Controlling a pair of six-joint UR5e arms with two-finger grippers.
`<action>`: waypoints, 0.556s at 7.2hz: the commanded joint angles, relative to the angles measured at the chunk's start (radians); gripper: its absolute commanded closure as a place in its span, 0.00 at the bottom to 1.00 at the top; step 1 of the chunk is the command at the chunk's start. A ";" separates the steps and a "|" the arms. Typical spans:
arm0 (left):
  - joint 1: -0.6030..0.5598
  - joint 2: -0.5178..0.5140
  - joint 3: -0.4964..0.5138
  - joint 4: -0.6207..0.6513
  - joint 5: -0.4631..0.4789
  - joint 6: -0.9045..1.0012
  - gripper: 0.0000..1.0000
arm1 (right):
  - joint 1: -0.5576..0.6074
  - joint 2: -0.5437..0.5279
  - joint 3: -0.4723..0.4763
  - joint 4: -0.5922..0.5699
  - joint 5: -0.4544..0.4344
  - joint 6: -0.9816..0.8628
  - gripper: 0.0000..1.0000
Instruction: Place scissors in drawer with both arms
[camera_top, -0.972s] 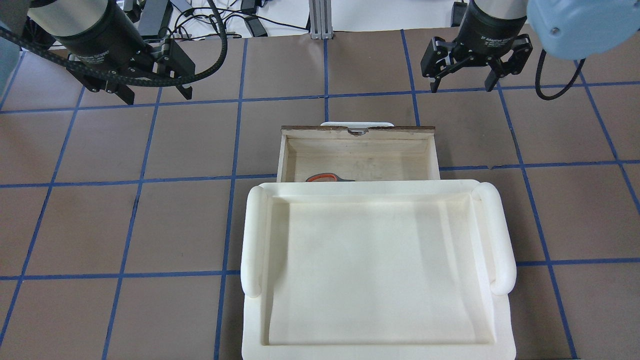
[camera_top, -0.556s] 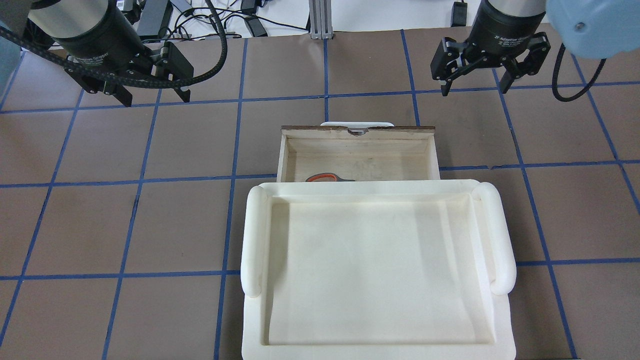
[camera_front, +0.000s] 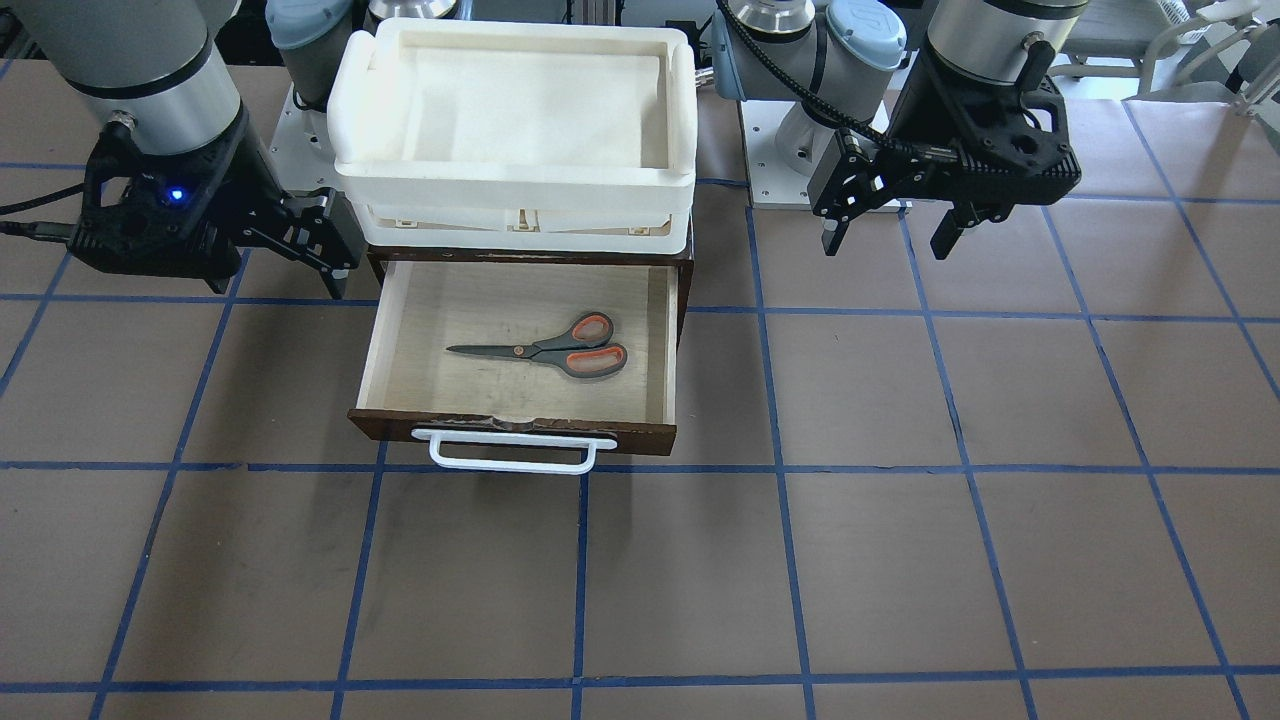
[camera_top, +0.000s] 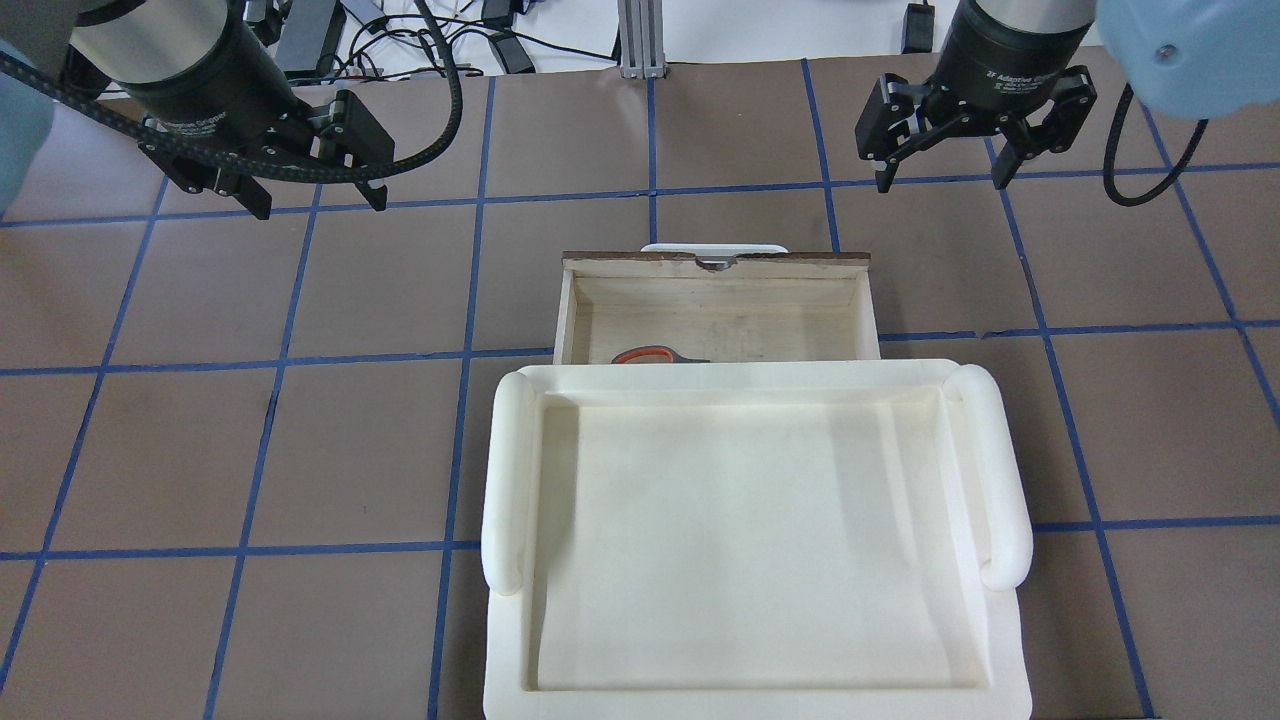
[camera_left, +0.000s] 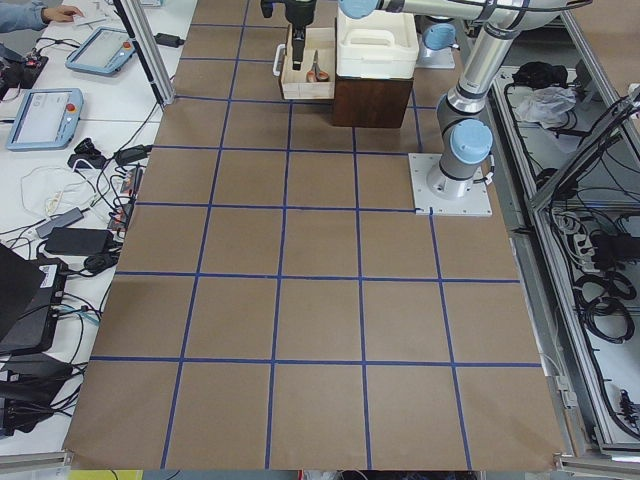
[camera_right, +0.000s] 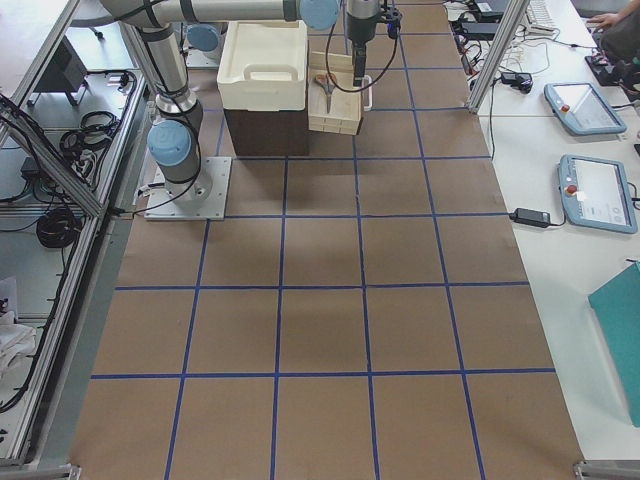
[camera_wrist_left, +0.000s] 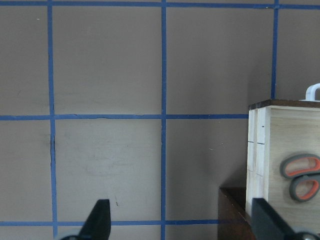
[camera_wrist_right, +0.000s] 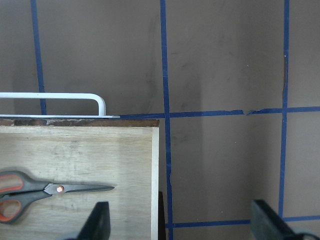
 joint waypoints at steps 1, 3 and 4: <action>-0.001 0.001 -0.002 -0.001 0.000 0.001 0.00 | 0.000 0.000 0.000 0.002 0.002 0.002 0.00; -0.001 0.000 -0.002 -0.001 0.000 0.007 0.00 | 0.000 0.000 0.000 0.002 0.003 0.002 0.00; -0.001 0.000 -0.002 0.001 -0.001 0.007 0.00 | 0.000 0.000 0.000 0.002 0.000 0.002 0.00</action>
